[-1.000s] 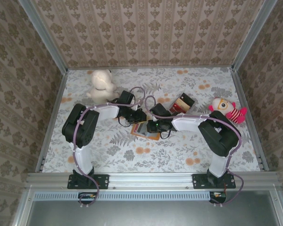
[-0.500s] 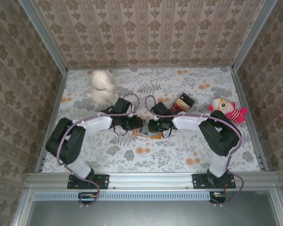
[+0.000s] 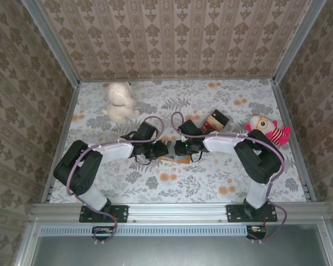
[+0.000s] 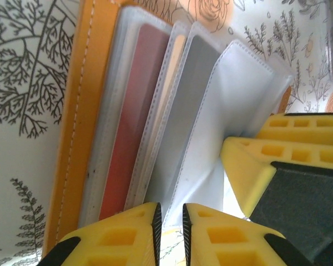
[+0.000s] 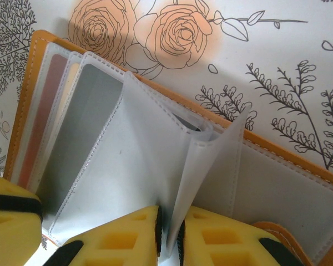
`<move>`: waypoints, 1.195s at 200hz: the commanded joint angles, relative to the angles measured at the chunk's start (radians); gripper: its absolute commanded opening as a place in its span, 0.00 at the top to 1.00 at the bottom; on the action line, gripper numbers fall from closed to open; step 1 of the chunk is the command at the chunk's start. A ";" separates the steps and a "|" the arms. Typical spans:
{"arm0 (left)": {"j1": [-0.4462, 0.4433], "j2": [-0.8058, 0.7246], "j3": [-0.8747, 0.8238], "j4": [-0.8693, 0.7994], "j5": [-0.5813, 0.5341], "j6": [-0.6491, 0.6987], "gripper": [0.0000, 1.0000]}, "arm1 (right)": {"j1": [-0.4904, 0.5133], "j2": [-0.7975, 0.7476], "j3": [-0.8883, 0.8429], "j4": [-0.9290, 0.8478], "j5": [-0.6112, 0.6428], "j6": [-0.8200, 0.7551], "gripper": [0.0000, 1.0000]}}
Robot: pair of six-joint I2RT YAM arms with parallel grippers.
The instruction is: Take the credit cards out of the card holder
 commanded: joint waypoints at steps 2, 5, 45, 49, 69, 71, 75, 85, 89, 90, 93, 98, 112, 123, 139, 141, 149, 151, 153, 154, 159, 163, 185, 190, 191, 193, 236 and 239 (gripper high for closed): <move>-0.003 -0.002 -0.007 0.026 -0.015 -0.025 0.79 | -0.006 0.023 -0.036 -0.078 0.006 0.011 0.82; -0.003 0.000 -0.007 0.026 -0.015 -0.025 0.79 | -0.006 0.022 -0.036 -0.077 0.006 0.011 0.82; -0.003 0.050 -0.007 0.012 0.000 -0.040 0.74 | -0.006 0.024 -0.036 -0.071 0.003 0.015 0.82; -0.003 0.054 -0.006 0.006 -0.002 -0.040 0.72 | -0.006 0.024 -0.038 -0.071 0.003 0.016 0.82; -0.005 0.064 -0.004 -0.019 -0.022 -0.039 0.69 | -0.006 0.025 -0.043 -0.062 -0.001 0.021 0.82; -0.004 0.066 -0.003 -0.018 -0.021 -0.039 0.69 | -0.006 0.026 -0.043 -0.062 -0.001 0.022 0.82; -0.005 0.067 -0.003 -0.016 -0.020 -0.039 0.68 | -0.007 0.026 -0.044 -0.058 -0.003 0.024 0.82; -0.006 0.073 -0.005 -0.004 -0.007 -0.041 0.68 | -0.007 0.027 -0.048 -0.049 -0.007 0.029 0.82; -0.006 0.074 -0.006 0.004 0.000 -0.042 0.68 | -0.007 0.026 -0.050 -0.047 -0.009 0.031 0.82; -0.006 0.075 -0.006 0.005 0.002 -0.043 0.68 | -0.007 0.026 -0.050 -0.046 -0.010 0.031 0.82; -0.005 0.078 -0.007 0.014 0.008 -0.044 0.68 | -0.007 0.025 -0.052 -0.044 -0.011 0.033 0.82; -0.006 0.080 -0.009 0.027 0.021 -0.045 0.69 | -0.007 0.025 -0.052 -0.041 -0.013 0.034 0.82; -0.005 0.088 -0.016 0.071 0.059 -0.052 0.70 | -0.009 0.026 -0.054 -0.033 -0.021 0.038 0.82; -0.006 0.091 -0.021 0.104 0.085 -0.060 0.72 | -0.009 0.026 -0.056 -0.031 -0.023 0.041 0.82; -0.005 0.093 -0.022 0.123 0.099 -0.069 0.73 | -0.011 0.023 -0.058 -0.025 -0.029 0.044 0.82; -0.005 0.094 -0.023 0.124 0.101 -0.069 0.73 | -0.011 0.023 -0.058 -0.024 -0.029 0.045 0.82; -0.005 0.093 -0.022 0.127 0.102 -0.069 0.74 | -0.012 0.022 -0.059 -0.021 -0.033 0.047 0.82; -0.005 0.093 -0.023 0.127 0.103 -0.069 0.74 | -0.012 0.022 -0.060 -0.019 -0.033 0.048 0.82; -0.005 0.093 -0.023 0.128 0.105 -0.069 0.74 | -0.012 0.022 -0.060 -0.019 -0.035 0.048 0.82; -0.004 0.093 -0.024 0.130 0.105 -0.069 0.74 | -0.012 0.022 -0.059 -0.019 -0.035 0.048 0.82; -0.003 0.094 -0.023 0.133 0.109 -0.069 0.75 | -0.012 0.021 -0.060 -0.018 -0.037 0.049 0.82; -0.003 0.096 -0.024 0.137 0.112 -0.069 0.75 | -0.014 0.020 -0.059 -0.018 -0.037 0.050 0.82; -0.003 0.096 -0.027 0.149 0.120 -0.070 0.77 | -0.017 0.005 -0.062 -0.016 -0.040 0.059 0.81; -0.003 0.096 -0.027 0.151 0.120 -0.070 0.78 | -0.019 -0.002 -0.064 -0.016 -0.038 0.063 0.80; -0.003 0.097 -0.027 0.151 0.119 -0.069 0.78 | -0.020 -0.005 -0.065 -0.016 -0.038 0.063 0.80; -0.003 0.097 -0.028 0.151 0.120 -0.069 0.78 | -0.020 -0.008 -0.065 -0.016 -0.038 0.065 0.80; -0.003 0.083 -0.022 0.161 0.118 -0.052 0.81 | -0.032 -0.130 -0.072 -0.055 0.005 0.101 0.73; -0.004 0.081 -0.020 0.163 0.120 -0.050 0.81 | -0.033 -0.138 -0.072 -0.059 0.008 0.102 0.73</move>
